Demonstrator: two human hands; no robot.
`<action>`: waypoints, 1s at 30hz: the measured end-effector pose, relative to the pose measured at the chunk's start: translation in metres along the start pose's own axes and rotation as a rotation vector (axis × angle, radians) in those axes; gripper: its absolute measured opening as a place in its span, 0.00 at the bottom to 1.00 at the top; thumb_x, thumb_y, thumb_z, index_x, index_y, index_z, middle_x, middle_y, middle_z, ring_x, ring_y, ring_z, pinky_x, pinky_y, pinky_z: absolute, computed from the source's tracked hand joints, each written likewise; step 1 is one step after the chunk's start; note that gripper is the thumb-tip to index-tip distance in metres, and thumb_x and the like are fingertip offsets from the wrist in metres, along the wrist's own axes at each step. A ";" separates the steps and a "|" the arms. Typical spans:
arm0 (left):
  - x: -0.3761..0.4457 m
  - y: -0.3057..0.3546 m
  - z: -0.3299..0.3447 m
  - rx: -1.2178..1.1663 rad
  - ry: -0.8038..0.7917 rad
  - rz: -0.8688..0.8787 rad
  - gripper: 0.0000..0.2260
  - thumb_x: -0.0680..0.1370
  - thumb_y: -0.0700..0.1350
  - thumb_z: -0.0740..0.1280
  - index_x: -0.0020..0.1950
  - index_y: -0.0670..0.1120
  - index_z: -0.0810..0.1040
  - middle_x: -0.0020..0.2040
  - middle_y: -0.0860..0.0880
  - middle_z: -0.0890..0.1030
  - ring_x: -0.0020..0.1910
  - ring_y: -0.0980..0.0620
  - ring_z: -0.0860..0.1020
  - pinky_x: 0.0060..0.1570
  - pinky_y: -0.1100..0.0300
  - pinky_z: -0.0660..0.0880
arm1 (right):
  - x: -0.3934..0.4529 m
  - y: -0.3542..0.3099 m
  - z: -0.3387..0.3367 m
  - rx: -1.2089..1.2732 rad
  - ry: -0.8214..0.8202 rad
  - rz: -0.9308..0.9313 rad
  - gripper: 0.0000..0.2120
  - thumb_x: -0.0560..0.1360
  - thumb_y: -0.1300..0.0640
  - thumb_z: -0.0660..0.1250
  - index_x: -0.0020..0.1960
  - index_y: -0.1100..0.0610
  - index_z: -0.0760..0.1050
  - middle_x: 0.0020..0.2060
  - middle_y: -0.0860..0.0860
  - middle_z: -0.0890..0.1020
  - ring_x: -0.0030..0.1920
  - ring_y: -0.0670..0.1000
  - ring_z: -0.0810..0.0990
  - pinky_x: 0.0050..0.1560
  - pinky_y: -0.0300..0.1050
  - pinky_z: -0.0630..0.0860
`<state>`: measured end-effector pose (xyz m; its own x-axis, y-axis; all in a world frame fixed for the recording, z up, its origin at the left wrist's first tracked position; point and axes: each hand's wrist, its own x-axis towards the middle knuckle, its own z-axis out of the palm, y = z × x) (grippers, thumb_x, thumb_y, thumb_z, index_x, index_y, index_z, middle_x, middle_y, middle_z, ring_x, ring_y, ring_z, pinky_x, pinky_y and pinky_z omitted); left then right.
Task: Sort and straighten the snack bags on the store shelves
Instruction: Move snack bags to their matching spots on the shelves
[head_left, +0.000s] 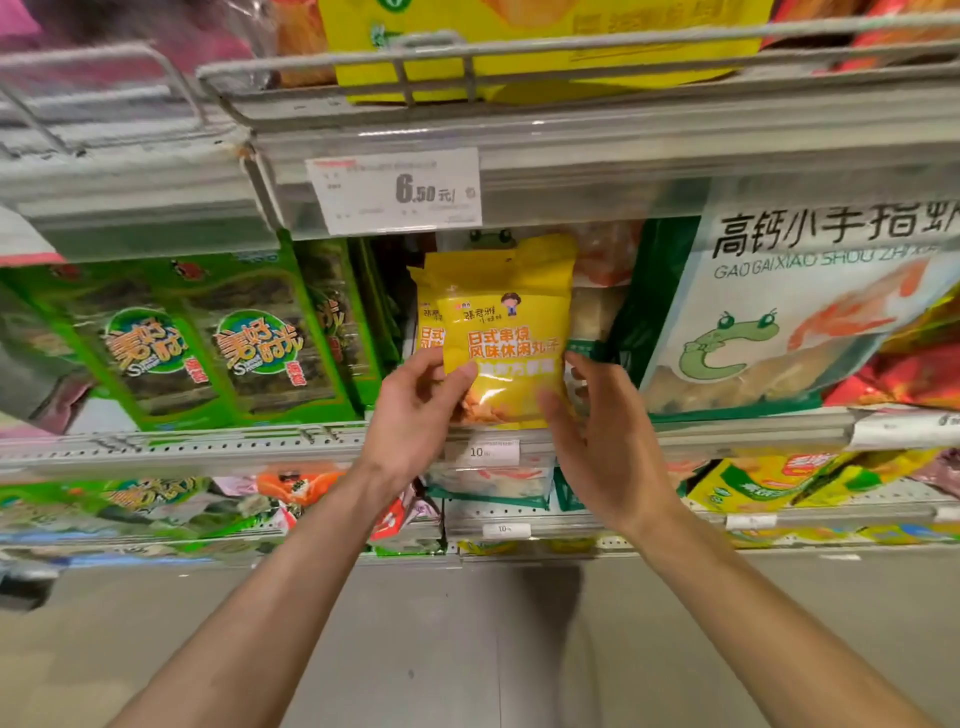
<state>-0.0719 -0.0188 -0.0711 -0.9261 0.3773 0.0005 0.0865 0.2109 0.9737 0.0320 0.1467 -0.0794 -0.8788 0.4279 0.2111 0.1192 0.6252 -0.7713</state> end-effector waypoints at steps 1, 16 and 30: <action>0.000 0.001 -0.008 0.009 -0.005 -0.004 0.05 0.82 0.46 0.68 0.52 0.44 0.80 0.36 0.54 0.78 0.34 0.60 0.76 0.36 0.69 0.75 | 0.006 -0.005 0.004 0.024 -0.020 0.025 0.20 0.82 0.42 0.63 0.69 0.52 0.73 0.57 0.48 0.78 0.59 0.52 0.78 0.60 0.54 0.77; 0.023 -0.004 -0.022 -0.081 0.037 -0.220 0.11 0.85 0.52 0.61 0.62 0.47 0.75 0.58 0.45 0.81 0.50 0.52 0.84 0.36 0.60 0.82 | 0.041 -0.016 0.056 0.549 -0.239 0.400 0.26 0.79 0.35 0.63 0.70 0.49 0.65 0.62 0.48 0.80 0.59 0.51 0.81 0.66 0.58 0.76; 0.011 0.015 -0.023 -0.232 0.010 -0.094 0.09 0.86 0.50 0.60 0.51 0.46 0.74 0.35 0.56 0.82 0.34 0.56 0.83 0.35 0.54 0.84 | 0.044 -0.027 0.040 0.687 -0.229 0.335 0.13 0.83 0.44 0.63 0.66 0.43 0.73 0.56 0.39 0.84 0.52 0.37 0.84 0.51 0.35 0.80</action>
<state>-0.0895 -0.0322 -0.0517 -0.9297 0.3568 -0.0916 -0.0860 0.0316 0.9958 -0.0283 0.1228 -0.0732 -0.9286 0.3305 -0.1689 0.1483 -0.0870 -0.9851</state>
